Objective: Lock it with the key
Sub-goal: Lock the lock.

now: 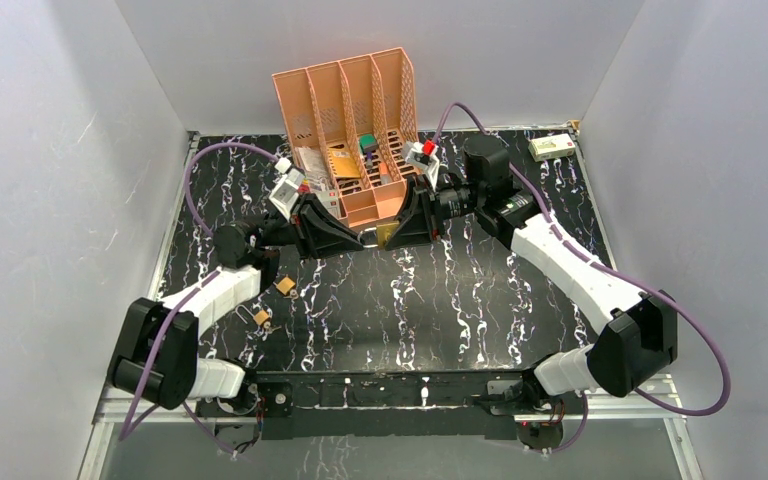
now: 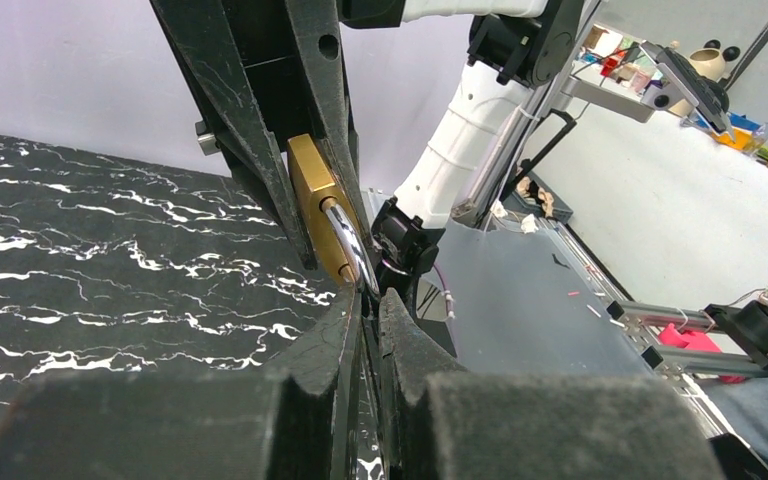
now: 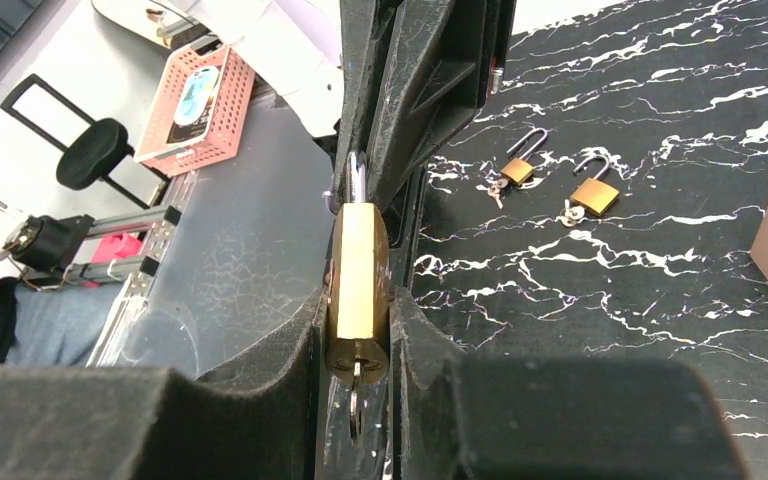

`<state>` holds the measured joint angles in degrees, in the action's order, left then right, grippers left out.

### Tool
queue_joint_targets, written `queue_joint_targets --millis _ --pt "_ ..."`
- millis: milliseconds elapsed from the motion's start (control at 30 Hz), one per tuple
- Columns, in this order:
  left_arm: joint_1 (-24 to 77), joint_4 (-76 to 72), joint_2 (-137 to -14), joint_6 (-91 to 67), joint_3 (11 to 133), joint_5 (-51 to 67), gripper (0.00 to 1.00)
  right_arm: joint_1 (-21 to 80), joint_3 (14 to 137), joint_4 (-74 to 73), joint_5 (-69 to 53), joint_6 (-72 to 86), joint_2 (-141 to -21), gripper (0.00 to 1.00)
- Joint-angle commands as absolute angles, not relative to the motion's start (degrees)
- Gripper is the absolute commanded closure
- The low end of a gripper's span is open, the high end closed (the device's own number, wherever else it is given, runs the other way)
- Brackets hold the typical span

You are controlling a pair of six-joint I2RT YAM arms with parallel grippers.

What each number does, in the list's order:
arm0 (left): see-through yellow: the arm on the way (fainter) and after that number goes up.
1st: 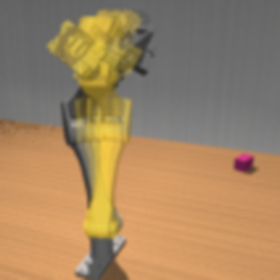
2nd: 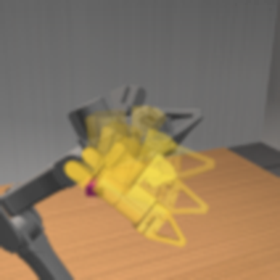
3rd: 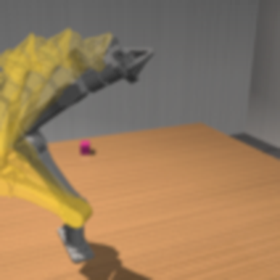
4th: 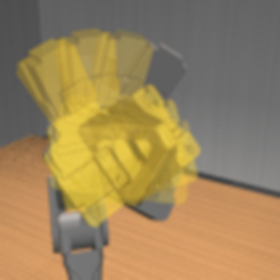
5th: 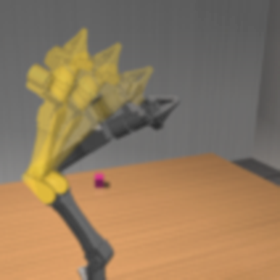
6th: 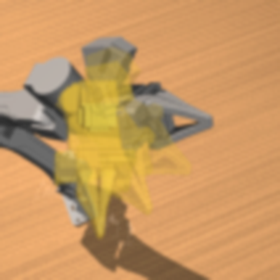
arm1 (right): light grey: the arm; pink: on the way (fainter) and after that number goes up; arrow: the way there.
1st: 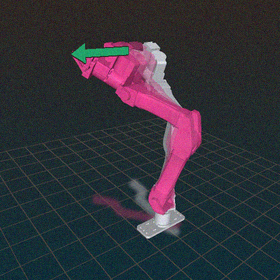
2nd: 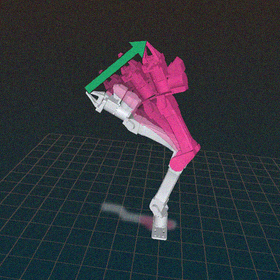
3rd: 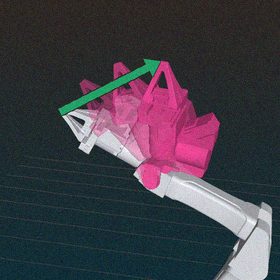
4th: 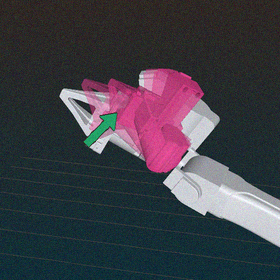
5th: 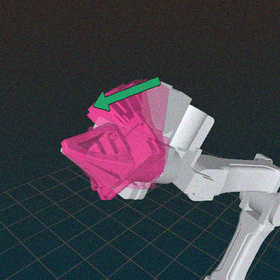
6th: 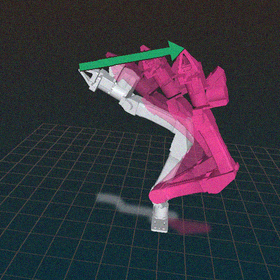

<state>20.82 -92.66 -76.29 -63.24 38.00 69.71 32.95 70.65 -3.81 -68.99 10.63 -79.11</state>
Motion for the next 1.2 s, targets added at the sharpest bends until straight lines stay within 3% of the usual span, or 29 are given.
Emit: queue_joint_targets --millis 0,733,900,1167 --pt "24.57 -98.61 -77.67 -60.87 39.64 68.18 1.00 37.62 71.28 6.82 -63.43 11.83 -78.53 1.00" --pt "25.08 -98.61 -78.25 -59.75 39.46 65.46 1.00 38.90 70.28 7.47 -61.47 11.81 -78.23 1.00" --pt "25.05 -96.83 -77.02 -57.90 38.85 64.83 1.00 38.86 65.60 14.48 -50.75 12.58 -72.01 1.00" --pt "24.96 -92.85 -74.35 -54.39 38.02 61.55 1.00 38.87 62.83 19.42 -54.49 17.00 -71.89 1.00"
